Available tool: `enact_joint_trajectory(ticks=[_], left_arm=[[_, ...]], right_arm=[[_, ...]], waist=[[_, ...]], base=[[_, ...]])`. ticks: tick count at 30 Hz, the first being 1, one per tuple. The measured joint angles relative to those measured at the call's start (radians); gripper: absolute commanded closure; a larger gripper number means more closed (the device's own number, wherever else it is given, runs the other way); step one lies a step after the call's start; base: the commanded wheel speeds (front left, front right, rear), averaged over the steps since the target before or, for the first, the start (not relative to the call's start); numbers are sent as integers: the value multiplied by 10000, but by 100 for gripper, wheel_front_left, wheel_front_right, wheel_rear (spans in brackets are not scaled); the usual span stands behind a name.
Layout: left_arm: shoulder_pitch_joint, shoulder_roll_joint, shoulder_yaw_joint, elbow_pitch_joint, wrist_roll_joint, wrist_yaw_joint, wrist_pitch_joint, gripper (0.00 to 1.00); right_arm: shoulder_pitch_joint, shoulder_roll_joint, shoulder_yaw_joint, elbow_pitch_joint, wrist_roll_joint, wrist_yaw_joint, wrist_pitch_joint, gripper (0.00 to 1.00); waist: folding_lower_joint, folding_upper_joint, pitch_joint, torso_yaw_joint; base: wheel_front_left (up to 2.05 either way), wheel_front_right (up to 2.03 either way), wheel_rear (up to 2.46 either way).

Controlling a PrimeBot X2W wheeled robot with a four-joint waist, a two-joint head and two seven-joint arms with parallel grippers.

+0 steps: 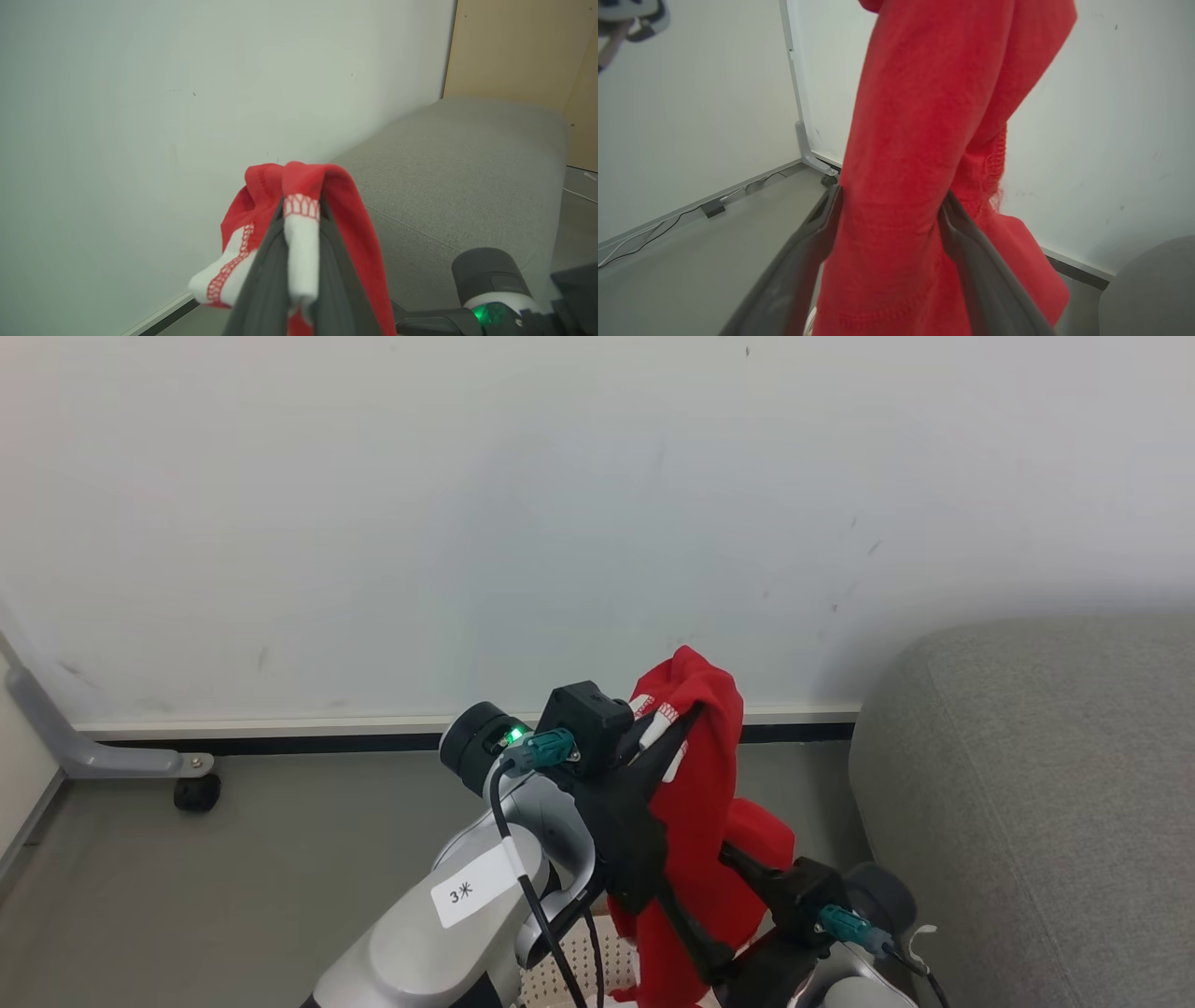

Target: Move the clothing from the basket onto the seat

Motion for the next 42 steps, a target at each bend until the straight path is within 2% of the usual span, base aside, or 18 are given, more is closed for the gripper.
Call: enact_joint_trajectory(ticks=[6, 8, 10, 21, 25, 31, 35, 42], left_arm=[[-113, 13, -263, -171, -431, 194, 142, 100], [-215, 10, -318, -205, -539, 267, 184, 100], [-270, 10, -318, -203, -608, 297, 190, 100], [-198, 19, 119, 291, -779, 566, 75, 100], [-162, 63, 253, 458, -955, 715, -138, 0], [118, 159, 483, 612, -1024, 723, -560, 0], [357, 199, 545, 669, -1072, 725, -794, 0], [954, 196, 518, 612, -1141, 694, -1317, 0]], right_arm=[[-707, 2, 500, 531, 199, -69, 56, 0], [-839, 0, 577, 713, 293, -188, 82, 65], [-902, 0, 673, 807, 416, -272, 82, 100], [-1175, 2, 763, 1281, 963, -364, 69, 100], [-1232, 4, 525, 1434, 1039, -366, 19, 100], [-1246, -21, 192, 1546, 1210, -443, -2, 100], [-1251, -288, -92, 1507, 1292, -476, -4, 100], [-1241, -738, -625, 1139, 1384, -786, -10, 100]], waist=[[0, 0, 41, 79], [0, 0, 53, 106], [0, 0, 64, 130], [0, 1, 132, 2], [0, 1, 170, -151], [0, 0, 209, -475], [0, 0, 225, -738], [0, 0, 240, -1398]], base=[[0, 0, 0], [0, 0, 0], [0, 0, 0], [0, 0, 0], [0, 0, 0], [0, 0, 0], [0, 0, 0], [0, 0, 0]])
